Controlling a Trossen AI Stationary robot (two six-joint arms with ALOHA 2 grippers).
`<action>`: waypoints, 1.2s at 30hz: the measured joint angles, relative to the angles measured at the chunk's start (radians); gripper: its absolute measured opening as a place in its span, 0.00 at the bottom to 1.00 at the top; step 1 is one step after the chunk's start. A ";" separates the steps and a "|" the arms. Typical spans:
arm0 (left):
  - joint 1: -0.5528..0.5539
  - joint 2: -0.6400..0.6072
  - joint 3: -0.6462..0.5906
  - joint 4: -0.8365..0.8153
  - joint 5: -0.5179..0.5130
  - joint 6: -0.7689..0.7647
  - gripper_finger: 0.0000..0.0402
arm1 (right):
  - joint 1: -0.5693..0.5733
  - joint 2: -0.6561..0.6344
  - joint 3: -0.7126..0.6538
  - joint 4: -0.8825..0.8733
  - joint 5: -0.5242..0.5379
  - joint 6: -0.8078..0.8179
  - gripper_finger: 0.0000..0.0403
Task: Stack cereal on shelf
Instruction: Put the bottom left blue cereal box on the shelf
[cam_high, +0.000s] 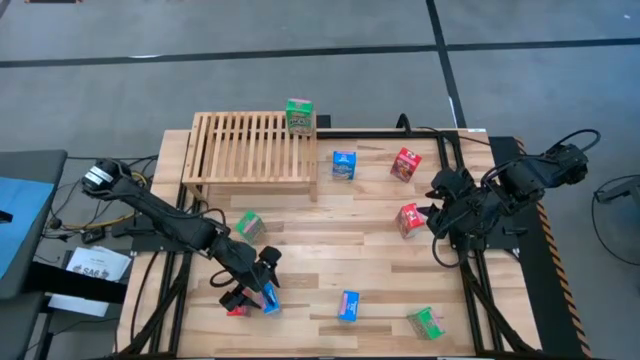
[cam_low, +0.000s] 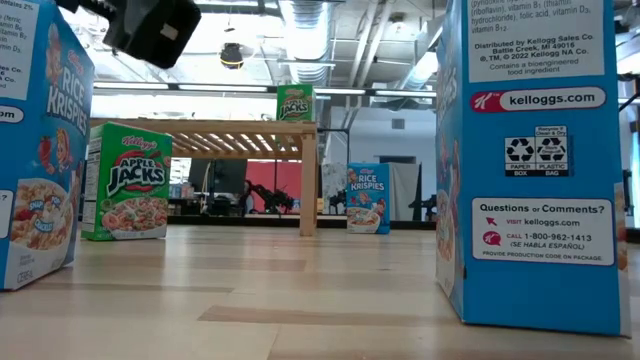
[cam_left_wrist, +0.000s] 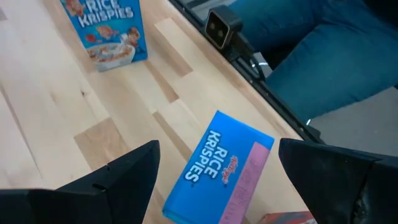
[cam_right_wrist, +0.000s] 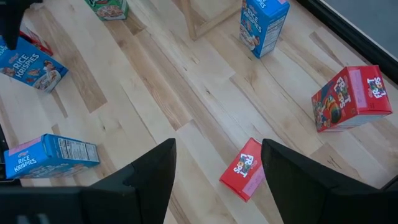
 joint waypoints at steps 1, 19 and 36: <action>-0.002 0.000 0.000 -0.001 -0.001 0.001 0.79 | 0.000 0.000 0.000 0.000 0.000 0.000 0.65; -0.014 -0.001 0.000 -0.060 -0.046 0.058 0.79 | 0.000 0.000 0.000 -0.001 0.000 0.000 0.65; -0.016 0.076 -0.002 -0.032 -0.056 0.062 0.79 | 0.000 0.000 0.000 -0.002 0.000 0.000 0.65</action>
